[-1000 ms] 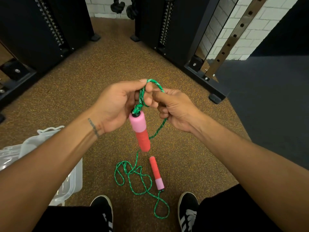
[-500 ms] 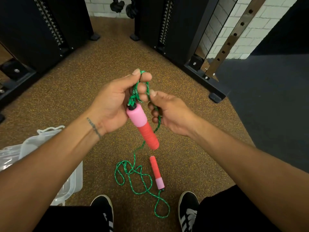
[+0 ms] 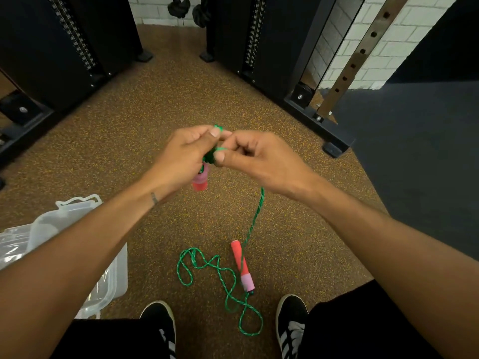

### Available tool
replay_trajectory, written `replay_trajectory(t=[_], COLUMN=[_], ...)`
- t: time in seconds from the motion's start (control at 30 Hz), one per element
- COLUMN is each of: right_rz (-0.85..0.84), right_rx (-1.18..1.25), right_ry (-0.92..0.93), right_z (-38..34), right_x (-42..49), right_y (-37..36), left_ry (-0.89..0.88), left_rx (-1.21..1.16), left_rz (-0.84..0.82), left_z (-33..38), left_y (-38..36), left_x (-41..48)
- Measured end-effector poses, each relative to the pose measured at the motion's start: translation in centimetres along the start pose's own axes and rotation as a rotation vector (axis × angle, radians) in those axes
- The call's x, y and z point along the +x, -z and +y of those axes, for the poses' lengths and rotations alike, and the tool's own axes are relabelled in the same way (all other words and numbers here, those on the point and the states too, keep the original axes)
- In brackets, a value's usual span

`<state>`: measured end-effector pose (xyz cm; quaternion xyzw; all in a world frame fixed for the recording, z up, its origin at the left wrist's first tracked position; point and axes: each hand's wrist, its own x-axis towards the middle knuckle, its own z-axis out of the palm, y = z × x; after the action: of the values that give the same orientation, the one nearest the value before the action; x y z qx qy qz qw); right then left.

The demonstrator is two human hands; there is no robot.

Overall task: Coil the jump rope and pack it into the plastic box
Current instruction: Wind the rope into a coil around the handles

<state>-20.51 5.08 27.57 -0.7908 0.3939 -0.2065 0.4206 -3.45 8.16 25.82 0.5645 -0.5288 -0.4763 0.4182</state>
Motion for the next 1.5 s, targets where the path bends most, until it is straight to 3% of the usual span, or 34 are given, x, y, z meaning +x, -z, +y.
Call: replay_trajectory(t=[0.47, 0.6, 0.8, 0.93, 1.23, 1.5], right_rz=[0.246, 0.341, 0.185, 0.039, -0.033, -0.069], right_rx=[0.055, 0.186, 0.440, 0.460, 0.376, 0.064], right_ry=[0.032, -0.055, -0.144, -0.253, -0.329, -0.196], right_z=[0.9, 1.6, 2.3, 2.4, 1.3, 1.3], right_x=[0.6, 1.1, 1.2, 0.8, 0.4, -0.1], right_y=[0.8, 1.1, 0.2, -1.5, -1.8, -1.7], left_ry=[0.051, 0.063, 0.095, 0.121, 0.177, 0.147], left_rx=[-0.124, -0.158, -0.518, -0.696, -0.723, -0.588], left_rz=[-0.150, -0.190, -0.213, -0.123, 0.077, 0.152], left_z=[0.6, 0.9, 1.3, 1.3, 1.4, 0.7], left_y=[0.2, 0.4, 0.1, 0.0, -0.4, -0.4], left_x=[0.1, -0.1, -0.6, -0.5, -0.2, 0.4])
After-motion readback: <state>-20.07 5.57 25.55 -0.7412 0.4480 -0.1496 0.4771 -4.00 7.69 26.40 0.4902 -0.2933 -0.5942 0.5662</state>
